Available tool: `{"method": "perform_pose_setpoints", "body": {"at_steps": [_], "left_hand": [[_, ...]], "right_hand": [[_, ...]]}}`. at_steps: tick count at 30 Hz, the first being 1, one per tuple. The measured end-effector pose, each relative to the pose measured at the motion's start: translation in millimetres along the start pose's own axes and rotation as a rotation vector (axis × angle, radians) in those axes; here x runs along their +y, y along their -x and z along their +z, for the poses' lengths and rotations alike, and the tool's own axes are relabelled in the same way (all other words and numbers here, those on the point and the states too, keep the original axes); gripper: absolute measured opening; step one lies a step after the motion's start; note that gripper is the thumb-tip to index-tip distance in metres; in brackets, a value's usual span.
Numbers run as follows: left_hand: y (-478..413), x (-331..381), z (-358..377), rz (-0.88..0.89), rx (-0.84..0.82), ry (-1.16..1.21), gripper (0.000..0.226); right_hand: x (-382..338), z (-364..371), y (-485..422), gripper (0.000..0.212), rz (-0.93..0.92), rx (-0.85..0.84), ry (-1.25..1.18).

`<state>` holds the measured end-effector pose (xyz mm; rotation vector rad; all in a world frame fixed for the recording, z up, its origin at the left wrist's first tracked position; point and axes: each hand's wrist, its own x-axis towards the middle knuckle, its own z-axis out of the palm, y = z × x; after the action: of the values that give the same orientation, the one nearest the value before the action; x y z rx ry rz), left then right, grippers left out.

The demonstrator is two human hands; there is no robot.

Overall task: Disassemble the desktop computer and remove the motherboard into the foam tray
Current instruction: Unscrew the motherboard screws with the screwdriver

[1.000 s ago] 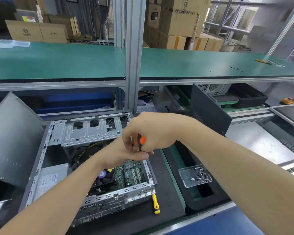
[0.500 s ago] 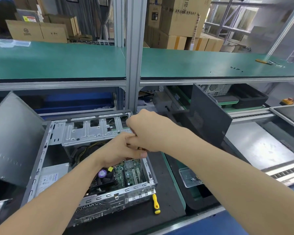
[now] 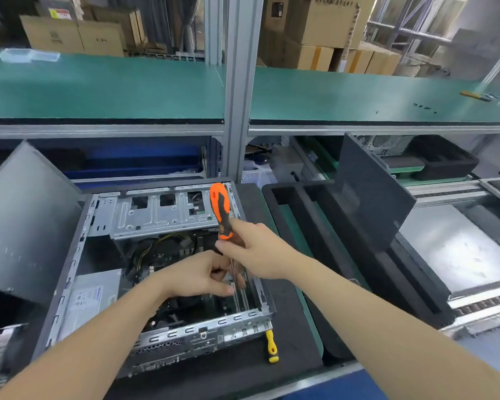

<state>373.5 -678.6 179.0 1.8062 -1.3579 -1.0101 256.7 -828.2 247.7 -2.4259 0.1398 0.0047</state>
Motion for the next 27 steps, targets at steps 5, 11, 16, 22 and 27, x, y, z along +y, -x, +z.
{"method": "perform_pose_setpoints", "body": {"at_steps": [5,11,16,22,27], "left_hand": [[-6,-17,7,-0.076,0.155,-0.202,0.037],[-7,-36,7,-0.111,0.193,-0.174,0.027],[-6,-46,2,-0.117,0.136,-0.092,0.023],[-2,-43,1,-0.066,0.062,-0.106,0.019],[-5,-43,4,-0.143,0.103,-0.182,0.024]], "right_hand": [[12,21,-18,0.026,0.013,0.07,-0.041],[20,17,-37,0.026,0.02,0.072,-0.079],[21,-10,-52,0.024,-0.022,0.177,-0.154],[22,-29,-67,0.024,-0.008,0.276,-0.268],[20,-35,-70,0.023,-0.017,0.314,-0.323]]}}
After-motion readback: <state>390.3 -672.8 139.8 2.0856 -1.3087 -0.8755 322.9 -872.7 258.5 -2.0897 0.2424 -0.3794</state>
